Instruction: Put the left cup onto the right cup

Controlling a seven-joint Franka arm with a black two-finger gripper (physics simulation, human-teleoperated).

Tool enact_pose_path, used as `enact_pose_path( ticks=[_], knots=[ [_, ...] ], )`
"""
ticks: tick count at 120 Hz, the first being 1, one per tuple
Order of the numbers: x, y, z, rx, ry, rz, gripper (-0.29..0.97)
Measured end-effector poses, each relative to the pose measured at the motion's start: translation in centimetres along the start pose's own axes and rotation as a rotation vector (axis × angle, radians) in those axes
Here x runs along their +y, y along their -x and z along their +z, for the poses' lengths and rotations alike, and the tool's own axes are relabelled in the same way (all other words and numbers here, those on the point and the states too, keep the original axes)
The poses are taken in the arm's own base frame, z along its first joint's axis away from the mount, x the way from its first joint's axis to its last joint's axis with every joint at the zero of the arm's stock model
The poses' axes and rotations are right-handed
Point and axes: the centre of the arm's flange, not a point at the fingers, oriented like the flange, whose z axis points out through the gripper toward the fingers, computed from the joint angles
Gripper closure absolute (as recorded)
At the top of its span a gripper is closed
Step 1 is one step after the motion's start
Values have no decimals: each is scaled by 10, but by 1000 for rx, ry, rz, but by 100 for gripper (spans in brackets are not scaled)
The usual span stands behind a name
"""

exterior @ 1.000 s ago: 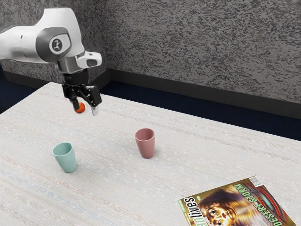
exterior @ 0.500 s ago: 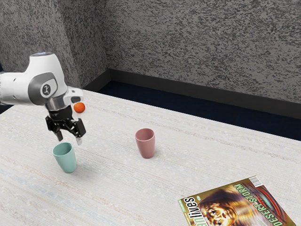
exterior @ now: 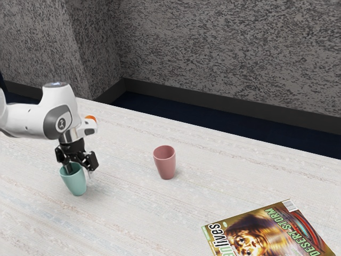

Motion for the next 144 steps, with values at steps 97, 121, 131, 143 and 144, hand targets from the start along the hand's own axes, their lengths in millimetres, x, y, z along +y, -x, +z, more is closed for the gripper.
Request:
enact_pose_path(
  ticks=[97,121,131,143,144],
  knots=[
    [3,3,-35,65,2,21,75],
    [28,7,-98,109,16,74,75],
    [74,4,-116,105,11,161,75],
    [115,1,-139,103,2,237,75],
    [117,1,-141,103,1,242,75]
  ],
)
